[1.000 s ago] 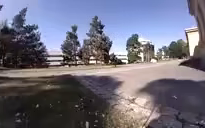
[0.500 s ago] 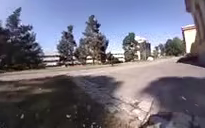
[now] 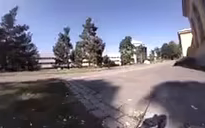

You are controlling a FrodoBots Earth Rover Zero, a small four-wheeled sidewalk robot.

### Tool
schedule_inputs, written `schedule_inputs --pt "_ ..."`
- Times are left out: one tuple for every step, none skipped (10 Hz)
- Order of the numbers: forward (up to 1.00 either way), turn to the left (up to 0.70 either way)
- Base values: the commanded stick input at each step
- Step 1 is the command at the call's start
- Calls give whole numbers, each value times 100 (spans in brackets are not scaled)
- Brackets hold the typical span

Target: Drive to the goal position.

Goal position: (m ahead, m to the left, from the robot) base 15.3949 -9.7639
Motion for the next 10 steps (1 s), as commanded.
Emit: schedule_inputs --pt "70 -14" --pt "70 -14" --pt "70 -14" --pt "70 -14" --pt "70 -14" --pt "70 -14" --pt "70 -14" --pt "70 -14" --pt "70 -14" --pt "70 -14"
